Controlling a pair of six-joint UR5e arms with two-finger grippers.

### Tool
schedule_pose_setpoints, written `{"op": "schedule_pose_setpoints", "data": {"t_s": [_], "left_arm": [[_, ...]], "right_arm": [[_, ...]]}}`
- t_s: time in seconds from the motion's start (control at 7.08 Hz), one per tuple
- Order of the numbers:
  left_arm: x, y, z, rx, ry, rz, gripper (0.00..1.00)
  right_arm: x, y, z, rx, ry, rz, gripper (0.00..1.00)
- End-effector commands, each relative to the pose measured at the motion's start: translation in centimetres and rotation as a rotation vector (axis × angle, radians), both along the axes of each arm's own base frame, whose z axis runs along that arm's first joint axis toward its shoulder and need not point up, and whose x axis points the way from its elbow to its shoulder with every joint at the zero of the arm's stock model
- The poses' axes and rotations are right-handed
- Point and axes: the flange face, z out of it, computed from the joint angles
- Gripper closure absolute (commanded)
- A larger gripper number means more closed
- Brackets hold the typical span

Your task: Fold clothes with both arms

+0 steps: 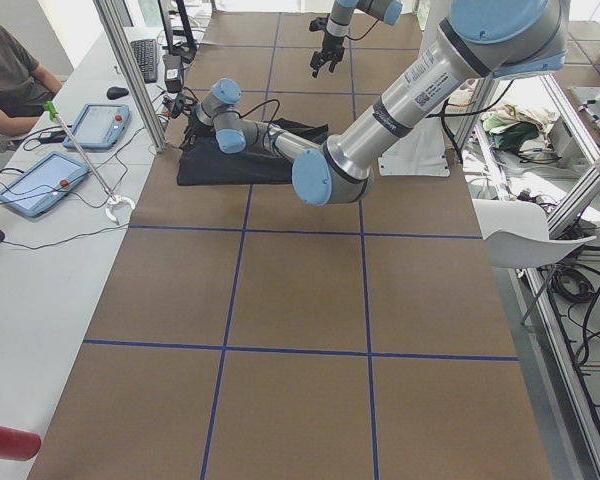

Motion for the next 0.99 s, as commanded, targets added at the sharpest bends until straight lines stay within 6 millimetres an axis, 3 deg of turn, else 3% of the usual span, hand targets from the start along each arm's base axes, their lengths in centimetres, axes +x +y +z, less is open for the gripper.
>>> {"op": "schedule_pose_setpoints", "data": {"t_s": [0.0, 0.14, 0.28, 0.42, 0.71, 0.85], "left_arm": [[-3.9, 5.1, 4.1, 0.008, 0.031, 0.046, 0.00], [-5.9, 7.6, 4.7, 0.022, 0.050, 0.047, 0.00], [-6.8, 8.8, 5.1, 0.024, 0.060, 0.045, 0.00], [-7.3, 9.3, 6.1, 0.011, 0.061, 0.042, 0.00], [-7.4, 9.5, 6.4, -0.014, 0.079, 0.031, 0.00], [-7.4, 9.5, 6.4, -0.014, 0.081, 0.031, 0.00]], "right_arm": [[-7.4, 2.1, 1.3, 0.033, -0.065, 0.058, 0.00], [-10.5, 2.4, 2.8, 0.057, -0.052, 0.094, 0.00], [-12.6, 2.1, 4.3, 0.067, -0.038, 0.106, 0.00], [-13.7, 1.4, 5.0, 0.089, -0.009, 0.126, 0.00], [-16.5, -0.3, 4.0, 0.111, -0.020, 0.145, 0.01], [-17.0, -1.6, 4.8, 0.116, 0.009, 0.148, 0.02]]}}
